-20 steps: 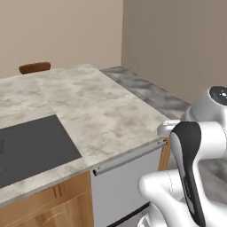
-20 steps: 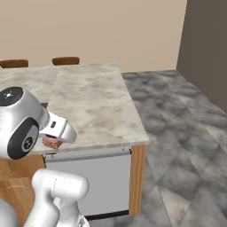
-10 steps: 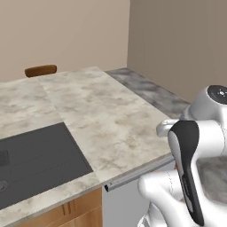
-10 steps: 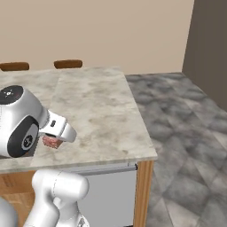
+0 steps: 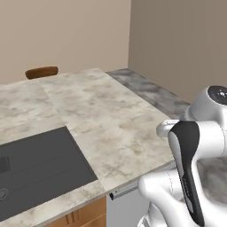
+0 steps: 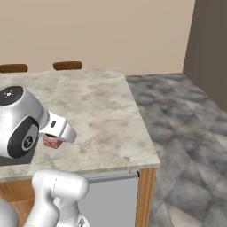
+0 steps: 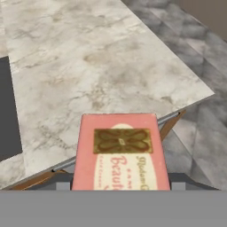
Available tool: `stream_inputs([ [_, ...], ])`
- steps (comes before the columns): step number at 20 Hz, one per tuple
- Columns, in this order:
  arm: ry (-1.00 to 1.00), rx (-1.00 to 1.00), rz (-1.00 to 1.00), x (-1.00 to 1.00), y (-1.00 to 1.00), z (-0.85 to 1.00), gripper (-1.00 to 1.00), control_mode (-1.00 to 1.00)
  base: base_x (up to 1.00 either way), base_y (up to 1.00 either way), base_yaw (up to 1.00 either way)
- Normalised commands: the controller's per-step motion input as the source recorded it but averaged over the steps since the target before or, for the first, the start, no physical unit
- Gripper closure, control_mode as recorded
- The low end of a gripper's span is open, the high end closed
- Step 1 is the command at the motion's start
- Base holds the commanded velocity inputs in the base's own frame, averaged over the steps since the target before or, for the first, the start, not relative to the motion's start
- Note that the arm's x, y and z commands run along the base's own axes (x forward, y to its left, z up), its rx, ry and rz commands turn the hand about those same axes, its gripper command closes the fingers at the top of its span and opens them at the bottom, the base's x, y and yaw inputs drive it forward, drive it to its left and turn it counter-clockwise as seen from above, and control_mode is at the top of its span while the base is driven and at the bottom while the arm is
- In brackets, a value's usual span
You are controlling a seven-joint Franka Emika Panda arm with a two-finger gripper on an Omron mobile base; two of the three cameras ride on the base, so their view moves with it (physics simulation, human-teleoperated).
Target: Locate and retrieve the bar soap and bar soap from the cabinet. Place them next to the sink.
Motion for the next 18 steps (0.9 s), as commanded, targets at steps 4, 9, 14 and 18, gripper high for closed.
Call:
stream_inputs([
  [4,0.00,0.00,0.00,0.00,0.00,0.00,1.00,1.00,0.25,0.28,0.00],
  [9,0.00,0.00,-0.03,0.12,0.11,0.00,1.00,-1.00,0.06,0.07,-0.01],
  [14,0.07,0.00,-0.01,0.50,0.51,-0.06,1.00,-1.00,0.00,0.00,0.00],
  [18,0.16,0.00,0.03,0.78,0.77,-0.28,1.00,-1.00,0.00,0.00,0.00],
])
